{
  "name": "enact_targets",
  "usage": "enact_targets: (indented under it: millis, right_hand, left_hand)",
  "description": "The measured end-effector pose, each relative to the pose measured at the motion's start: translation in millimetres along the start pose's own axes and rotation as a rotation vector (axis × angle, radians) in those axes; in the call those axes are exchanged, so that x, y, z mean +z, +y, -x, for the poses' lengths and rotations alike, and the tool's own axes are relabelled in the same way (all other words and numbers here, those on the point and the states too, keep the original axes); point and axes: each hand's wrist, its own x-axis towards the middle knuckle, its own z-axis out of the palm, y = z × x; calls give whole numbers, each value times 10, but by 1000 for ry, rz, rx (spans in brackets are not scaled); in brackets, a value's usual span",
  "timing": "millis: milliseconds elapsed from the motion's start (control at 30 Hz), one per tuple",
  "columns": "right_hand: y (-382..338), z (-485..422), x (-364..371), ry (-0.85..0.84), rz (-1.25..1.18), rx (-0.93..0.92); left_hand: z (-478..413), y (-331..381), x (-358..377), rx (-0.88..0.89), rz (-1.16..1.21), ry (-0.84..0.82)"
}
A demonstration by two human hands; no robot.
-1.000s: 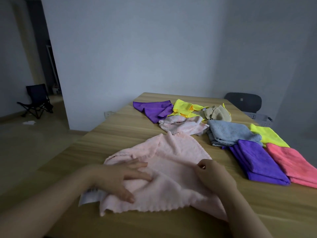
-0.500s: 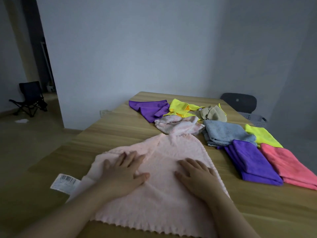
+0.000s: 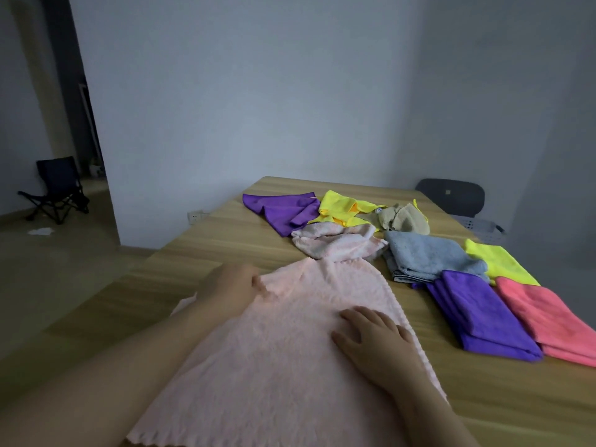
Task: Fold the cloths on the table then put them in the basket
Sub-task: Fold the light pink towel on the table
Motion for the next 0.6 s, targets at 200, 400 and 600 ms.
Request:
enact_targets:
  millis: [200, 400, 600]
  right_hand:
    - [-21, -37, -6, 19, -14, 17]
    - [-30, -59, -26, 38, -40, 17]
    - [20, -29, 11, -74, 27, 2]
  left_hand:
    - [-466, 6, -60, -323, 493, 286]
    - [-188, -12, 525, 1, -159, -244]
    - [-134, -205, 419, -30, -268, -343]
